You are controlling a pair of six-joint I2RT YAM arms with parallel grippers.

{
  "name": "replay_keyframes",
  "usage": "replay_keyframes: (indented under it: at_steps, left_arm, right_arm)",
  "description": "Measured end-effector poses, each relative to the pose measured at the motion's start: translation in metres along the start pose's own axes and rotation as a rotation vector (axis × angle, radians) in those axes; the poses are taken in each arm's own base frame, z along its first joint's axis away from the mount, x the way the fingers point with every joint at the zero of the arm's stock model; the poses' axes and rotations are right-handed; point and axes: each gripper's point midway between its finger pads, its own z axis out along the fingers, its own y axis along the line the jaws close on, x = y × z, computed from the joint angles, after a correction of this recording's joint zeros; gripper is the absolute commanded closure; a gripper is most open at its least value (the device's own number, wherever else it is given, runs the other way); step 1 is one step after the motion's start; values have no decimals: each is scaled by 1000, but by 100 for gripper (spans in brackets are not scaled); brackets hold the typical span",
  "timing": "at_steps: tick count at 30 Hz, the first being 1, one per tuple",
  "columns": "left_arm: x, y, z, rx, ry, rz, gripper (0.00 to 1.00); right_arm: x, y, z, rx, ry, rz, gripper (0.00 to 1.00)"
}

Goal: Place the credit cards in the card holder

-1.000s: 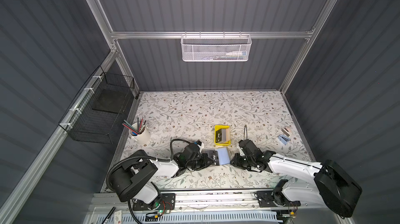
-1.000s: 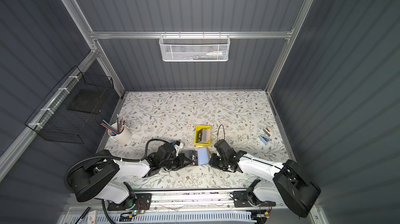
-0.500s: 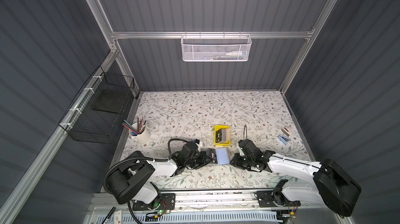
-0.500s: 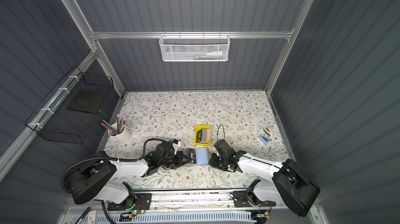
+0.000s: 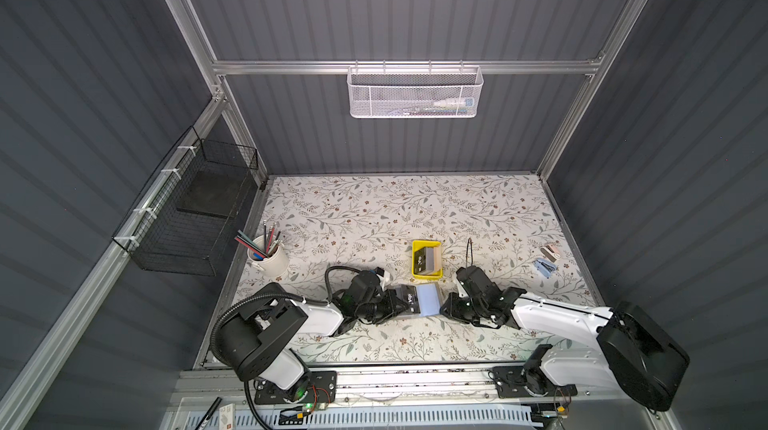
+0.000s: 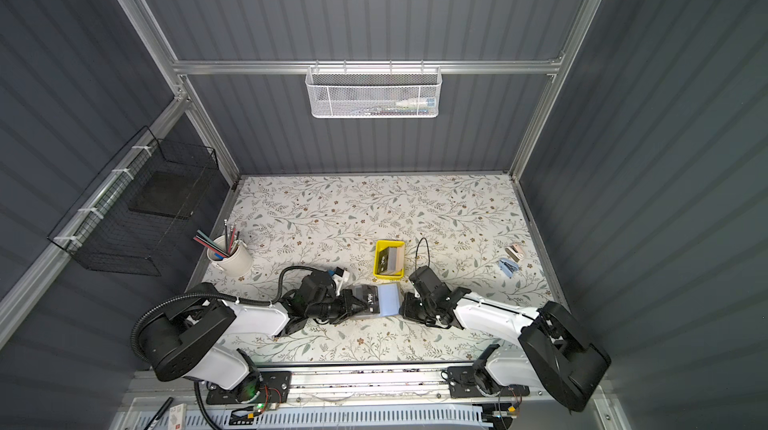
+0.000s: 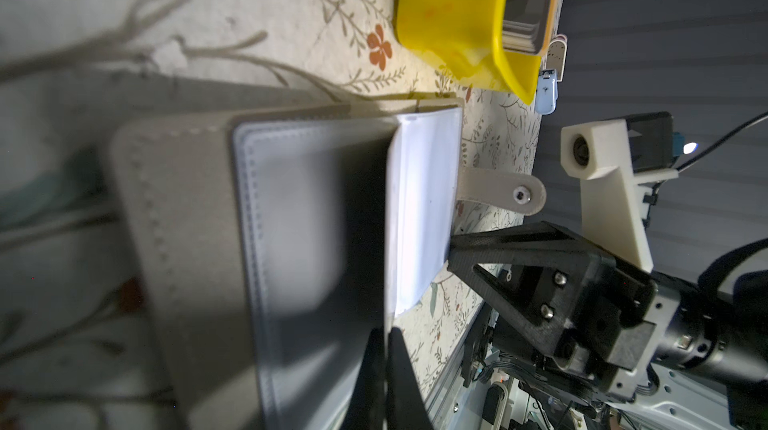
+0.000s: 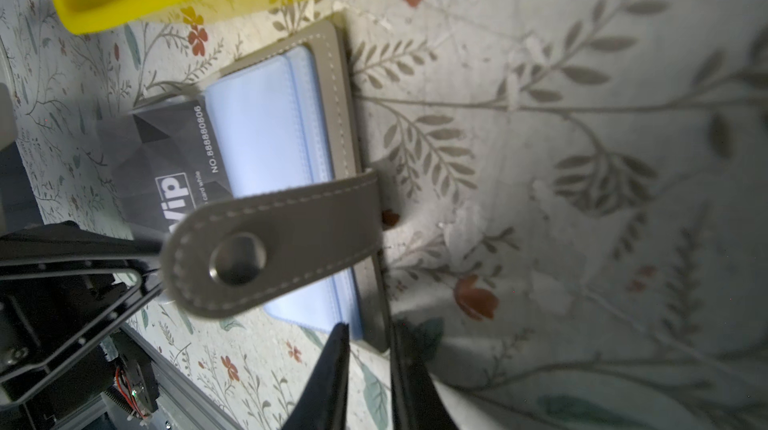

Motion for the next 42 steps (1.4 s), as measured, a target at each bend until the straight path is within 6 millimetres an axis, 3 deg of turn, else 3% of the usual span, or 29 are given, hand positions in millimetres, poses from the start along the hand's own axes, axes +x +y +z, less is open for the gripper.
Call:
replay_keyframes:
  at_steps: [26,42]
  left_arm:
    - [-4,-8,9,71,6,-25,100]
    - [-2,-7,9,69,16,-27,100]
  right_arm:
    - [-7,6,6,-25,-23,-7,81]
    - [-11,1,-18,-14,-99,-3,77]
